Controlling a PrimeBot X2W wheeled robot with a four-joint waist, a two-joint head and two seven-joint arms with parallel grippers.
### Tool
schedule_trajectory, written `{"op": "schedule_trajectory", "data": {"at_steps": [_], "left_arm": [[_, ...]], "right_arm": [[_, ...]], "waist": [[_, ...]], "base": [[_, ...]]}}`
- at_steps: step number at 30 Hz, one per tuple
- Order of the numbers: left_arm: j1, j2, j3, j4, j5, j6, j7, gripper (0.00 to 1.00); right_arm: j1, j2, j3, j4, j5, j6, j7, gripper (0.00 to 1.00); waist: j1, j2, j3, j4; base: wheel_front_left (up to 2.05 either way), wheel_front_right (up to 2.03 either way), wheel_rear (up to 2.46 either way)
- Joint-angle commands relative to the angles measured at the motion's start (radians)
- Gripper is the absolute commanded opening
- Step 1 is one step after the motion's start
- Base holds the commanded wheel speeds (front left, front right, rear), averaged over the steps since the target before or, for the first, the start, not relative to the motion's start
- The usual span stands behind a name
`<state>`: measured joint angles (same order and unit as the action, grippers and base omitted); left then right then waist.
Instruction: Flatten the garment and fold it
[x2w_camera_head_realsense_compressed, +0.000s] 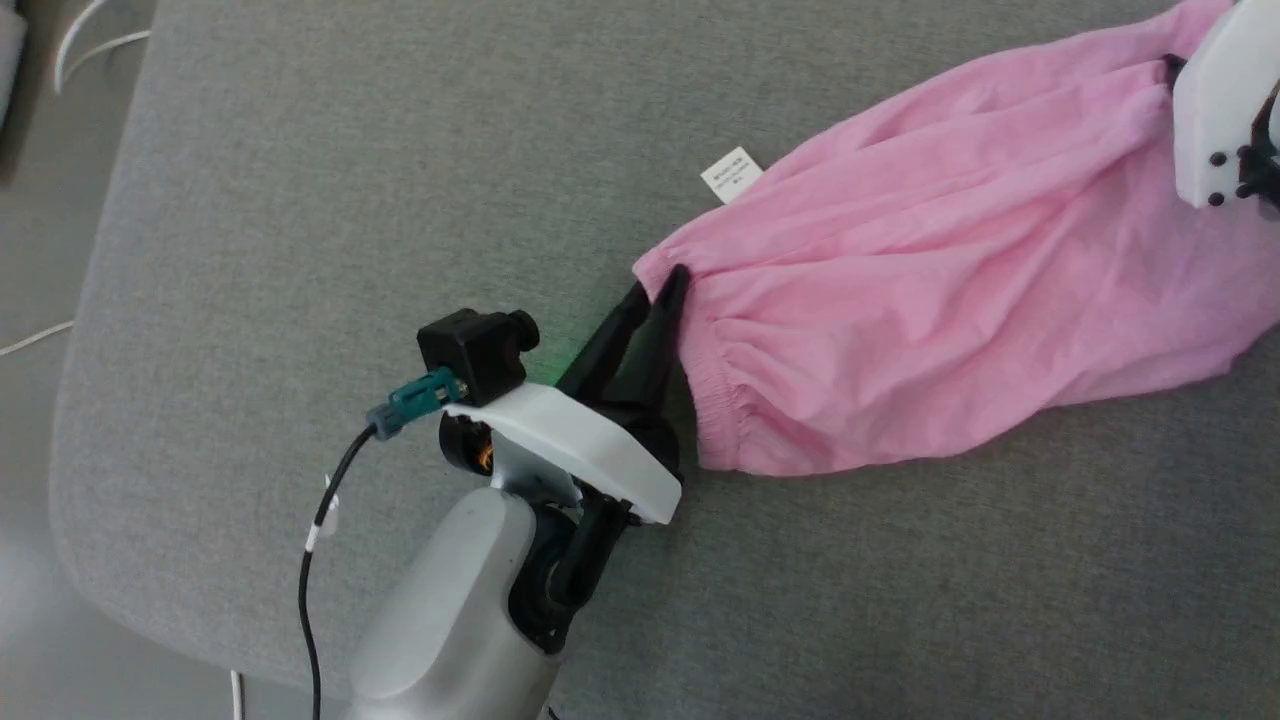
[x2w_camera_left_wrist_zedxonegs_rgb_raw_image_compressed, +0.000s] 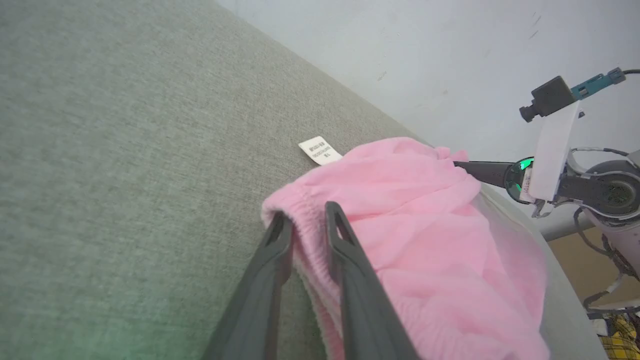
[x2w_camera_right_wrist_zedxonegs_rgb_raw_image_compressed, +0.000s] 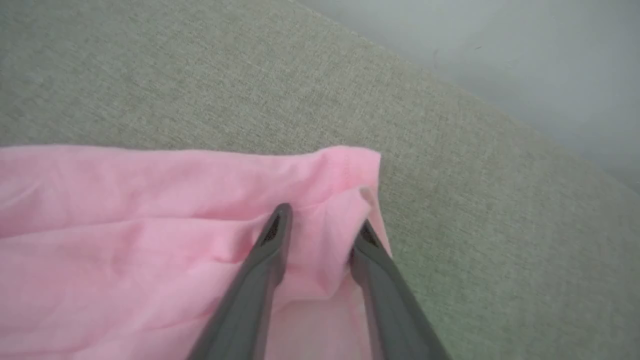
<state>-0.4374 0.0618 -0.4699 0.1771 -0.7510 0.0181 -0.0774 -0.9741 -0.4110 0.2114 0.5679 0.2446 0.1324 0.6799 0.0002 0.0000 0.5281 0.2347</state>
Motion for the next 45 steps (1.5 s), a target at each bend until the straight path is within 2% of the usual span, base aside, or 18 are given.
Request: {"op": "schedule_trajectory", "data": {"at_steps": [1, 6, 13, 19, 26, 32, 37, 40, 41, 42, 43, 45], "left_arm": [[-0.006, -0.004, -0.007, 0.013, -0.008, -0.008, -0.012, 1.0], [0.02, 0.002, -0.015, 0.012, -0.005, -0.028, -0.064, 1.0], [0.11, 0.049, -0.019, -0.015, 0.023, 0.01, -0.076, 1.0], [0.2, 0.073, -0.05, -0.046, 0.016, 0.028, -0.036, 1.0], [0.207, 0.088, -0.096, -0.016, 0.051, 0.048, 0.009, 1.0], [0.174, 0.08, -0.088, 0.076, 0.08, 0.133, 0.043, 1.0], [0.14, 0.073, -0.081, 0.154, 0.099, 0.207, 0.082, 1.0], [0.127, 0.073, -0.103, 0.185, 0.103, 0.221, 0.143, 1.0], [0.124, 0.073, -0.111, 0.187, 0.103, 0.218, 0.159, 0.48], [0.12, 0.071, -0.117, 0.185, 0.101, 0.213, 0.168, 0.07], [0.12, 0.07, -0.123, 0.182, 0.097, 0.205, 0.176, 0.0], [0.119, 0.07, -0.135, 0.174, 0.093, 0.192, 0.192, 0.0]], "right_arm": [[-0.009, 0.001, -0.006, 0.007, 0.015, -0.002, -0.004, 1.0], [0.055, 0.0, -0.023, -0.018, 0.06, -0.002, -0.105, 1.0], [0.261, 0.032, -0.088, -0.151, 0.118, -0.002, -0.328, 1.0], [0.495, 0.1, -0.179, -0.321, 0.125, -0.002, -0.446, 1.0], [0.689, 0.199, -0.271, -0.48, 0.092, -0.002, -0.499, 1.0], [0.742, 0.275, -0.311, -0.522, 0.044, -0.002, -0.534, 1.0], [0.733, 0.304, -0.343, -0.5, -0.007, -0.002, -0.555, 1.0], [0.705, 0.311, -0.357, -0.458, -0.037, -0.002, -0.543, 1.0], [0.692, 0.312, -0.358, -0.439, -0.041, -0.002, -0.535, 1.0], [0.677, 0.313, -0.36, -0.419, -0.044, -0.002, -0.526, 1.0], [0.66, 0.314, -0.363, -0.397, -0.045, -0.002, -0.517, 1.0], [0.625, 0.312, -0.371, -0.352, -0.052, -0.002, -0.498, 1.0]], "waist": [[-0.0002, 0.0, 0.005, 0.019], [-0.0002, 0.0, -0.072, 0.001], [-0.0002, 0.0, -0.214, -0.047], [-0.0002, 0.0, -0.285, -0.089], [-0.0002, 0.0, -0.293, -0.134], [-0.0002, 0.0, -0.276, -0.173], [-0.0002, 0.0, -0.254, -0.191], [-0.0002, 0.0, -0.239, -0.192], [-0.0002, 0.0, -0.233, -0.19], [-0.0002, 0.0, -0.227, -0.187], [-0.0002, 0.0, -0.223, -0.184], [-0.0002, 0.0, -0.212, -0.175]], "base": [[0.0, 0.0, 0.0], [0.0, 0.0, 0.0], [0.0, 0.0, 0.0], [0.0, 0.0, 0.0], [0.0, 0.0, 0.0], [0.0, 0.0, 0.0], [0.0, 0.0, 0.0], [0.0, 0.0, 0.0], [0.0, 0.0, 0.0], [0.0, 0.0, 0.0], [0.0, 0.0, 0.0], [0.0, 0.0, 0.0]]}}
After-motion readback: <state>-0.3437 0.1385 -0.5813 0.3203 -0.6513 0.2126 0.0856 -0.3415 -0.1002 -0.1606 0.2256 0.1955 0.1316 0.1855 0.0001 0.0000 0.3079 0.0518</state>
